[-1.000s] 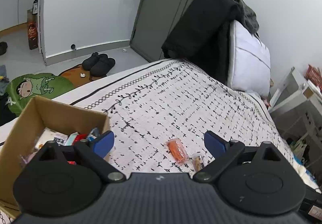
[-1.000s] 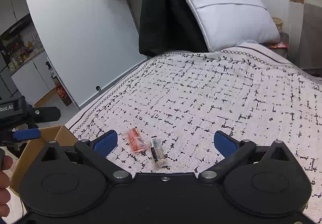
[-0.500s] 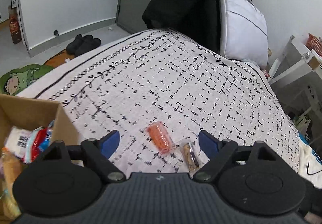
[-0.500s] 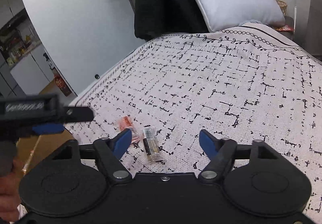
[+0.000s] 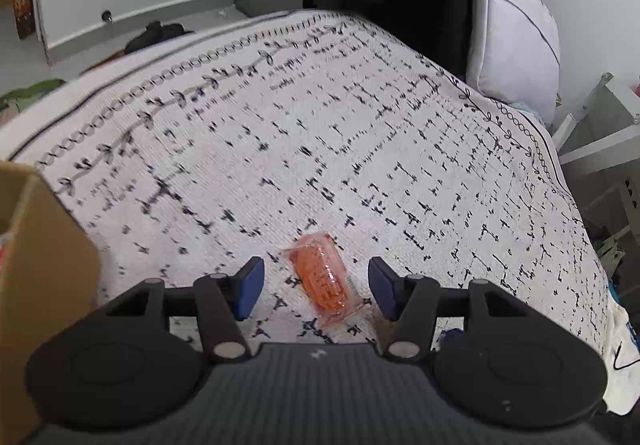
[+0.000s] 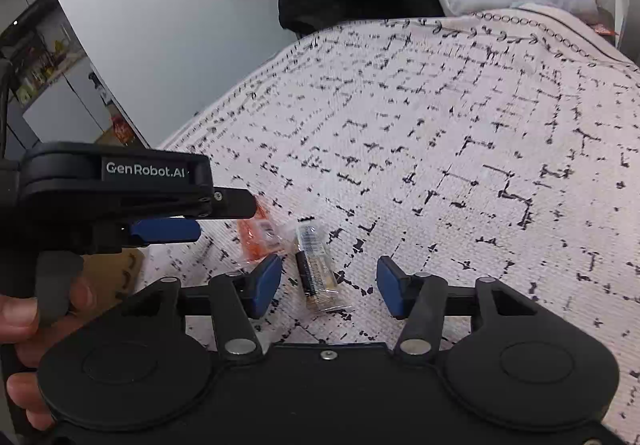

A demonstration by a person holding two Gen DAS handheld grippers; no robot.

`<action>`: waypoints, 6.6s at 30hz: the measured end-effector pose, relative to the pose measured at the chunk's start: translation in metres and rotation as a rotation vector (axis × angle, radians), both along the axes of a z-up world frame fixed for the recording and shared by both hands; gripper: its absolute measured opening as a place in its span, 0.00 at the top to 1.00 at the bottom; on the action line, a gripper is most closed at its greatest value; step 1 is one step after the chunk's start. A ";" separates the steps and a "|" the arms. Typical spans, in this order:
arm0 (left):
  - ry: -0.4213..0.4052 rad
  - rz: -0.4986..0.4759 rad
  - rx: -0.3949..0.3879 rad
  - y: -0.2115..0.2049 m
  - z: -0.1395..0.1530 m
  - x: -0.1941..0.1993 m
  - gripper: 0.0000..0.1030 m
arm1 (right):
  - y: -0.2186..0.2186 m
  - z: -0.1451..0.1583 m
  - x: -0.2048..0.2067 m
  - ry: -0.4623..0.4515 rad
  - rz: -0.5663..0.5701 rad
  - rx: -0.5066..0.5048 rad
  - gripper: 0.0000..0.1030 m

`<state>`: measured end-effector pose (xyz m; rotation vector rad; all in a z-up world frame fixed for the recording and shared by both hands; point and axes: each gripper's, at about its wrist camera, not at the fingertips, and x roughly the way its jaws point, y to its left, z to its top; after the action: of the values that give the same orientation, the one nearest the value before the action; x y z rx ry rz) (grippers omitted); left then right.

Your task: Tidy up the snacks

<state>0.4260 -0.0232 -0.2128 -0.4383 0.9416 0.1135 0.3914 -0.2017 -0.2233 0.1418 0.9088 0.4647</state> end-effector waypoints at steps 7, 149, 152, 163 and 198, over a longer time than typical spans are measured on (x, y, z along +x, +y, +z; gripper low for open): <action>0.005 -0.036 0.010 -0.011 -0.017 0.014 0.45 | 0.008 -0.004 0.002 -0.029 0.028 -0.039 0.56; -0.198 0.194 -0.022 0.118 0.208 -0.331 0.02 | 0.064 0.235 -0.242 -0.236 -0.033 0.041 0.00; -0.203 0.186 -0.002 0.111 0.213 -0.340 0.01 | 0.058 0.240 -0.250 -0.245 -0.034 0.047 0.00; -0.208 0.139 0.013 0.096 0.221 -0.370 0.00 | 0.037 0.251 -0.282 -0.284 -0.044 0.037 0.00; -0.218 -0.071 0.166 0.050 0.224 -0.429 0.00 | -0.007 0.244 -0.344 -0.230 -0.052 -0.009 0.00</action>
<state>-0.0029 0.0270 0.0108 -0.2577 0.7257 0.0767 0.0475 -0.2087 0.0206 0.1012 0.6803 0.4193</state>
